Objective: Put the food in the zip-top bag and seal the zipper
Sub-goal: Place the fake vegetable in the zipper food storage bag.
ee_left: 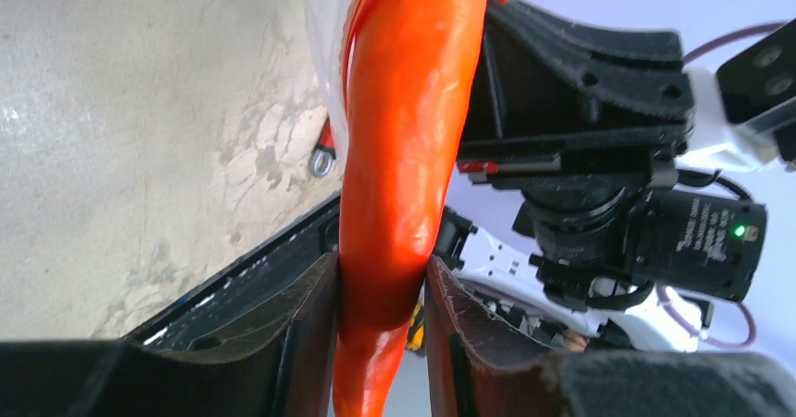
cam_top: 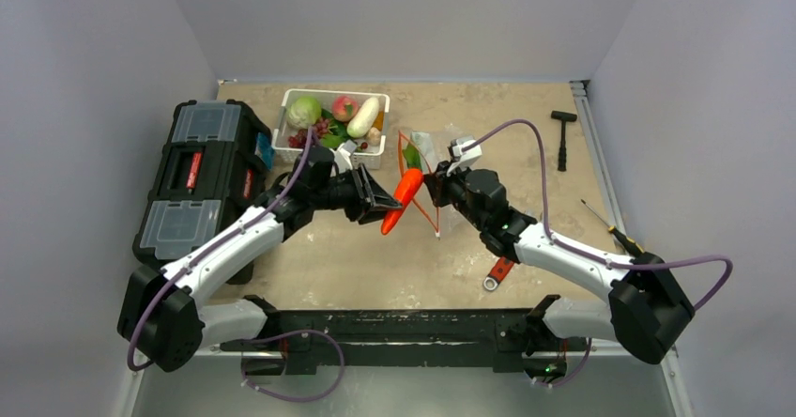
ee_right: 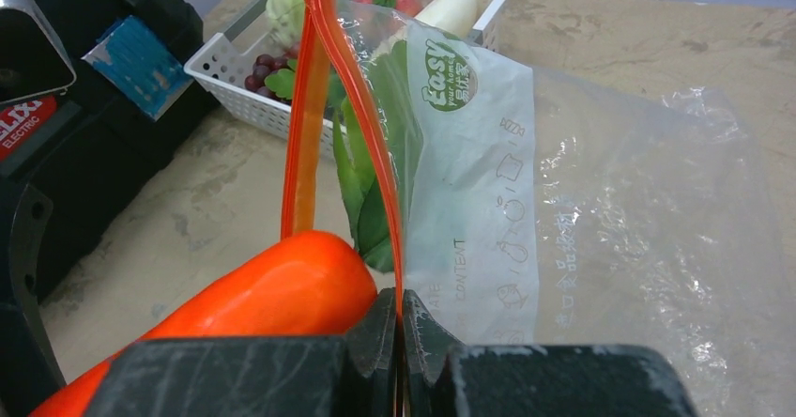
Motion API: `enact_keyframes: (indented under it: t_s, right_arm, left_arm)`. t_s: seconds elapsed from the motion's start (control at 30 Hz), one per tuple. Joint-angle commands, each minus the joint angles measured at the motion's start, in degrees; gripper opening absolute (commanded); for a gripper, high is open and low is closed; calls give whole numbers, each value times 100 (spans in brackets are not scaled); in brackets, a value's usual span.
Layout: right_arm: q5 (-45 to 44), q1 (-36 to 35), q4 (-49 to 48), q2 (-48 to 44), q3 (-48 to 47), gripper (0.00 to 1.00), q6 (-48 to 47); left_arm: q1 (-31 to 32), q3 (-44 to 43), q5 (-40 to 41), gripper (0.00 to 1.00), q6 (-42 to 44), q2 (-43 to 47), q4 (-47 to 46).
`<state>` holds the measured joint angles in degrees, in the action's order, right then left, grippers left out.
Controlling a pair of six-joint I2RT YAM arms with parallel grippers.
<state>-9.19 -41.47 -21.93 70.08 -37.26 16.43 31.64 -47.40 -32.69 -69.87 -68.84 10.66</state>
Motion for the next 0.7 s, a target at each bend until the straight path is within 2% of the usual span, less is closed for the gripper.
enact_keyframes:
  t_s: [0.0,0.1,0.23,0.47,0.67]
  right_arm:
    - [236,-42,-297,-74,-69,0,73]
    - [92,-87,131,-53,-333,0,361]
    - [-88,-106,1414,8,-1075,0,837]
    - [126,-141,1716,-346,-1049,0,1262]
    - [275,-142,1678,-206,-997,0,1299]
  left_arm:
    - [33,-362,672,0,-279,127,-339]
    - [142,-424,1393,0,-255,36,-491]
    - [339,-541,1949,0,-252,-388,-741]
    - [682,-373,2635,0,-466,-903,-2113]
    - [901,-436,2860,0,-432,-1011,-2265]
